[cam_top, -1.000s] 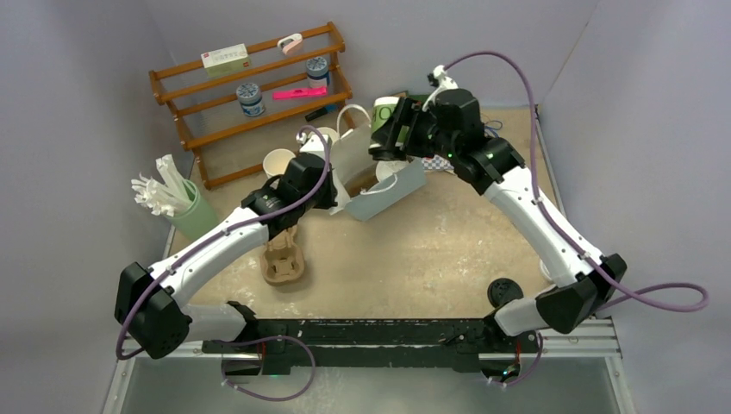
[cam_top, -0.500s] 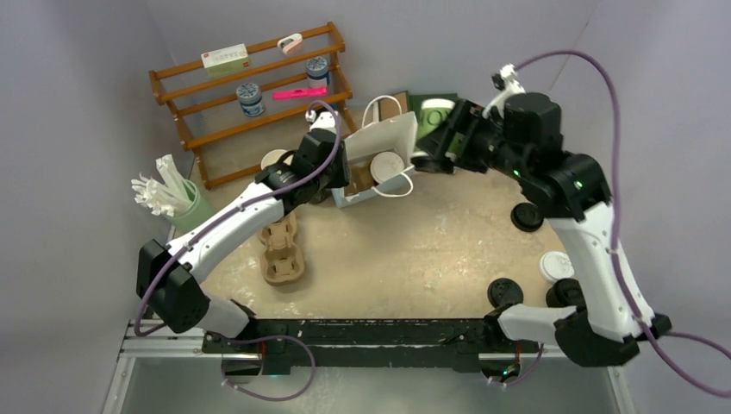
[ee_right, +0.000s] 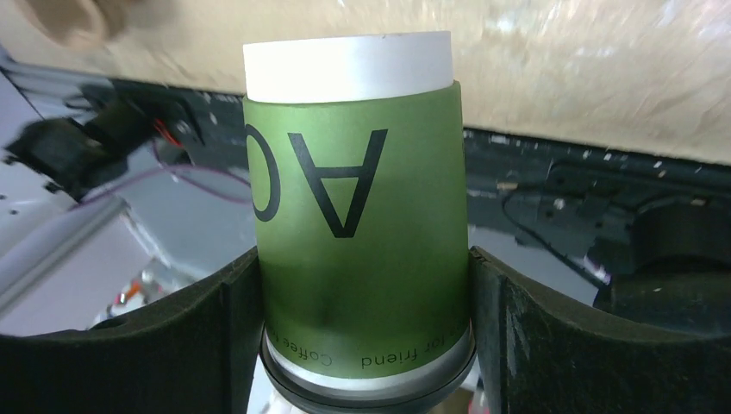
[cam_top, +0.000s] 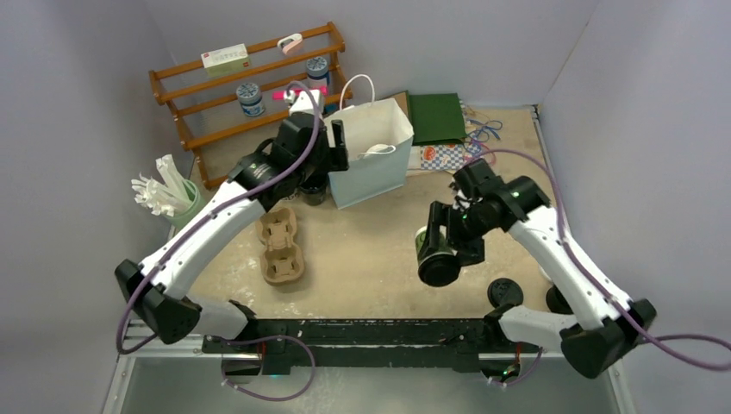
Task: Pack the takeout coffee
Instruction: Place the coffee cup at the center of the board.
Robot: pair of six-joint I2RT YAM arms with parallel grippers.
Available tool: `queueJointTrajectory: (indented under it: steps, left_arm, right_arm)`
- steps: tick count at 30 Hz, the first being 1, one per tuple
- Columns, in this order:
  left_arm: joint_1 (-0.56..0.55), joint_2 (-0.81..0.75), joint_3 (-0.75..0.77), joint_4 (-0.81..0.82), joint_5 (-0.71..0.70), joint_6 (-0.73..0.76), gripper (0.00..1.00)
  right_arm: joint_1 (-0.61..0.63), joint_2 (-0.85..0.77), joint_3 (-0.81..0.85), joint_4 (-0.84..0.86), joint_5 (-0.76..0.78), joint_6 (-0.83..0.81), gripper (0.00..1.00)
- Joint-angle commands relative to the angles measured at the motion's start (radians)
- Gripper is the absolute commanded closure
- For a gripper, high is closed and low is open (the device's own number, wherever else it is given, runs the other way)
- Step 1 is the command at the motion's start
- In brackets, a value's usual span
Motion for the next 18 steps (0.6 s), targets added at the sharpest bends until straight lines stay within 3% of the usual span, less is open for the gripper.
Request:
queueJointTrajectory:
  steps: [1,5,9,13,18]
  left_arm:
    - [0.001,-0.124,0.05,-0.073,-0.044,0.071,0.23]
    - [0.002,-0.206,-0.027,-0.041,0.21,0.138,0.25]
    - [-0.019,-0.391,-0.27,0.148,0.455,0.113,0.27]
    - [-0.151,-0.538,-0.509,0.371,0.434,0.111,0.26]
    - [-0.254,-0.492,-0.563,0.435,0.437,0.215,0.25]
  right_arm:
    - [-0.005,0.063,-0.106,-0.054,-0.232,-0.057,0.61]
    - [-0.004,0.16,-0.179,-0.063,-0.324,-0.112,0.57]
    - [-0.006,0.239,-0.222,0.011,-0.438,-0.066,0.55]
    - [-0.009,0.264,-0.325,0.178,-0.593,0.153,0.52]
    - [-0.011,0.266,-0.426,0.457,-0.646,0.525,0.45]
